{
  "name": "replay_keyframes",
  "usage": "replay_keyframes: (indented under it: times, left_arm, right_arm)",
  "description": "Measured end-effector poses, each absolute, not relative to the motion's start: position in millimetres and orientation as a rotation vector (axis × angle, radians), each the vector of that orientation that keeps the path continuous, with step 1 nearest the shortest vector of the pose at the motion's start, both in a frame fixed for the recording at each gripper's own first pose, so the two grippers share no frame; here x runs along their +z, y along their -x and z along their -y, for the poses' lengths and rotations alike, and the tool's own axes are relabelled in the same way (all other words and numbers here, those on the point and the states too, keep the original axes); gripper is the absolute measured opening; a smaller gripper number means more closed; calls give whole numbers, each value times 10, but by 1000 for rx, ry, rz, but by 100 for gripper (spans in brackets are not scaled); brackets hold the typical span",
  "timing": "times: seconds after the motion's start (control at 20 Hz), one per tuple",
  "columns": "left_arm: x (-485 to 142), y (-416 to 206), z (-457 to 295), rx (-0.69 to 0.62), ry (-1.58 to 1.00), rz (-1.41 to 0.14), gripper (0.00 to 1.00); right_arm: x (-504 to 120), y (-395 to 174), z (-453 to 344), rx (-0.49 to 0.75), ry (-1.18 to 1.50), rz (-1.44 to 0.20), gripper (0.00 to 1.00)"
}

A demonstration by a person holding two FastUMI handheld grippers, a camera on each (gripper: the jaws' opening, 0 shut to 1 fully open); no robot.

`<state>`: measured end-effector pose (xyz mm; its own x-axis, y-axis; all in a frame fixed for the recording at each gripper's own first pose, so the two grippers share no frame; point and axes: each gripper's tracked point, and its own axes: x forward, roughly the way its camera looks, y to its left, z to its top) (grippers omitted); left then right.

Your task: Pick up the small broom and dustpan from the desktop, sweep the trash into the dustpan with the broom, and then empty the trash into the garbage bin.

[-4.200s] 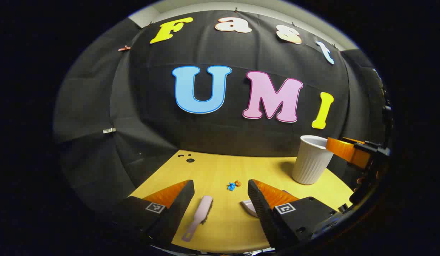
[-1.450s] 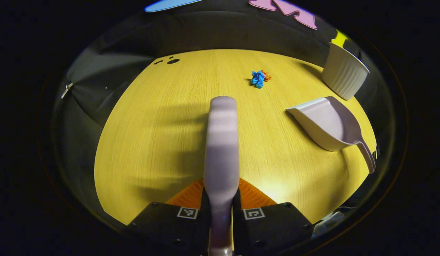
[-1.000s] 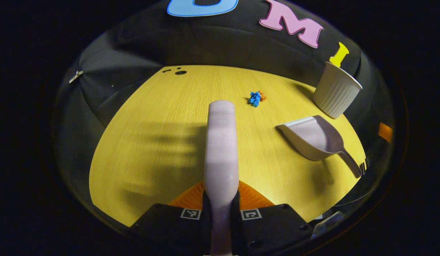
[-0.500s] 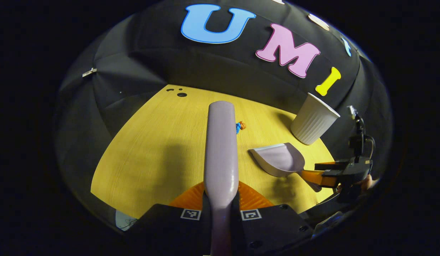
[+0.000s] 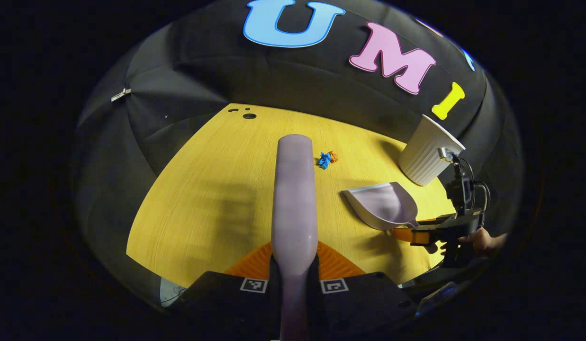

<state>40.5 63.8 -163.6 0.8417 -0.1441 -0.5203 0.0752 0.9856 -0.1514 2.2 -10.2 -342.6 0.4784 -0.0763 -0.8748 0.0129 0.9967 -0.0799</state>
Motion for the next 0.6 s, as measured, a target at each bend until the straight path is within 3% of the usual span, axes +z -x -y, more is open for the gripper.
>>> replay_keyframes:
  times: [0.15, 0.35, 0.4, 0.55, 0.6]
  left_arm:
    - [-1602, -492, -604, -117, 117, -562, 27]
    - [-1620, -565, -526, -125, 148, -569, 25]
    - [-1631, -590, -519, -125, 158, -572, 27]
    - [-1646, -695, -521, -116, 166, -583, 27]
    - [-1650, -752, -528, -113, 162, -587, 27]
  right_arm:
    - [-3496, -30, 45, -36, 65, -1099, 96]
    - [-3503, -55, 13, -37, 43, -1103, 80]
    - [-3500, -50, 6, -29, 45, -1106, 85]
    - [-3485, -97, 15, -8, 57, -1103, 80]
    - [-3496, -100, 22, -9, 52, -1106, 57]
